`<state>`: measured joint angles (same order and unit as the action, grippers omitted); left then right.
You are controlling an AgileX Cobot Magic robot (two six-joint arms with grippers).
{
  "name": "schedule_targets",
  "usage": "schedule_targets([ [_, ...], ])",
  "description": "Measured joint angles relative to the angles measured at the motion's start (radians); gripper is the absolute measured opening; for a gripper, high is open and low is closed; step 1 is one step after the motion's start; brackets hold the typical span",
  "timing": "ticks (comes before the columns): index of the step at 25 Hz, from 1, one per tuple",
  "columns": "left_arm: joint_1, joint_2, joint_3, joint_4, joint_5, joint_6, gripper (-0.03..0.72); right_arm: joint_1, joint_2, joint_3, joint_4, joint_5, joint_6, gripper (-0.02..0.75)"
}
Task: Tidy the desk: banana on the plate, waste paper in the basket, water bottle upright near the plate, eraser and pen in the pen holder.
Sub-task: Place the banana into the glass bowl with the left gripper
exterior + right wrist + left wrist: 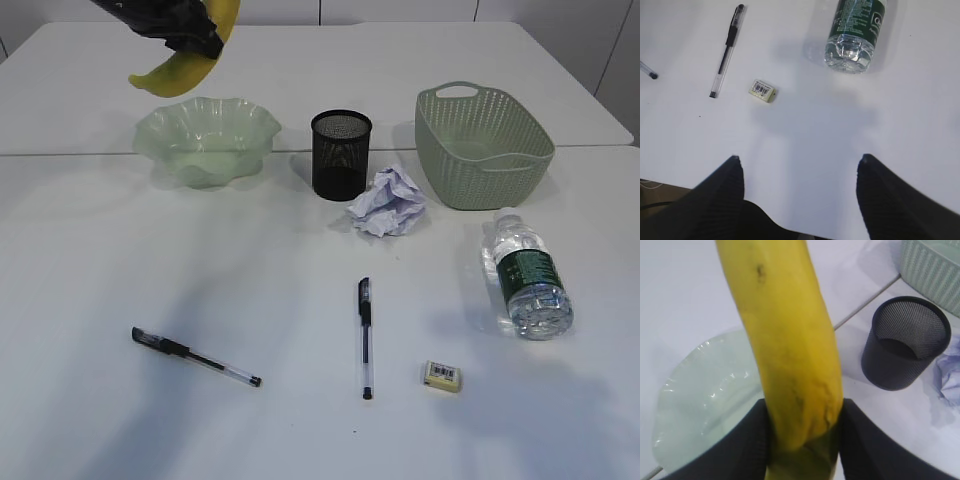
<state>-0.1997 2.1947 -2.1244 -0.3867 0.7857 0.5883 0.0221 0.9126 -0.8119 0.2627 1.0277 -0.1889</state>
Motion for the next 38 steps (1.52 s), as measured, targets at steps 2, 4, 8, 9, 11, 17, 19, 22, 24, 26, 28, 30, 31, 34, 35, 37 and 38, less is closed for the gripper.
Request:
schedule_targets([
  [2,0.0,0.015,0.0,-0.013,-0.038,0.0,0.295,0.0,0.0,0.0,0.0,0.0,0.0,0.519],
  [4,0.0,0.04,0.0,-0.017,-0.063,0.0,0.295,0.0,0.0,0.0,0.0,0.0,0.0,0.519],
  [8,0.0,0.082,0.0,-0.028,-0.121,0.0,0.295,0.0,0.0,0.0,0.005,0.0,0.0,0.52],
  [9,0.0,0.091,0.0,-0.03,-0.136,0.0,0.295,0.0,0.0,0.0,0.009,0.0,0.0,0.52],
  [11,0.0,0.112,0.0,-0.032,-0.166,0.0,0.295,0.0,0.0,0.0,0.015,0.0,0.0,0.52],
  [17,0.0,0.163,0.0,-0.038,-0.235,0.0,0.295,0.0,0.0,0.0,0.023,0.0,0.0,0.519],
  [19,0.0,0.182,0.0,-0.038,-0.25,0.0,0.295,0.0,0.0,0.0,0.023,0.0,0.0,0.519],
  [22,0.0,0.204,0.0,-0.038,-0.264,0.0,0.295,0.0,0.0,0.0,0.023,0.0,0.0,0.519],
  [24,0.0,0.213,0.0,-0.038,-0.277,0.0,0.295,0.0,0.0,0.0,0.023,0.0,0.0,0.52],
  [26,0.0,0.22,0.0,-0.038,-0.294,0.0,0.295,0.0,0.0,0.0,0.024,0.0,0.0,0.52],
  [28,0.0,0.227,0.0,-0.038,-0.298,0.0,0.295,0.0,0.0,0.0,0.024,0.0,0.0,0.519],
  [30,0.0,0.231,0.0,-0.038,-0.305,0.0,0.295,0.0,0.0,0.0,0.026,0.0,0.0,0.519],
  [31,0.0,0.235,0.0,-0.038,-0.307,0.0,0.295,0.0,0.0,0.0,0.026,0.0,0.0,0.519],
  [34,0.0,0.239,0.0,-0.034,-0.307,0.0,0.295,0.0,0.0,0.0,0.026,0.0,0.0,0.519],
  [35,0.0,0.239,0.0,-0.031,-0.307,0.0,0.295,0.0,0.0,0.0,0.026,0.0,0.0,0.519],
  [37,0.0,0.239,0.0,-0.024,-0.308,0.0,0.295,0.0,0.0,0.0,0.026,0.0,0.0,0.519],
  [38,0.0,0.239,0.0,-0.016,-0.308,0.0,0.296,0.0,0.0,0.0,0.026,0.0,0.0,0.52],
])
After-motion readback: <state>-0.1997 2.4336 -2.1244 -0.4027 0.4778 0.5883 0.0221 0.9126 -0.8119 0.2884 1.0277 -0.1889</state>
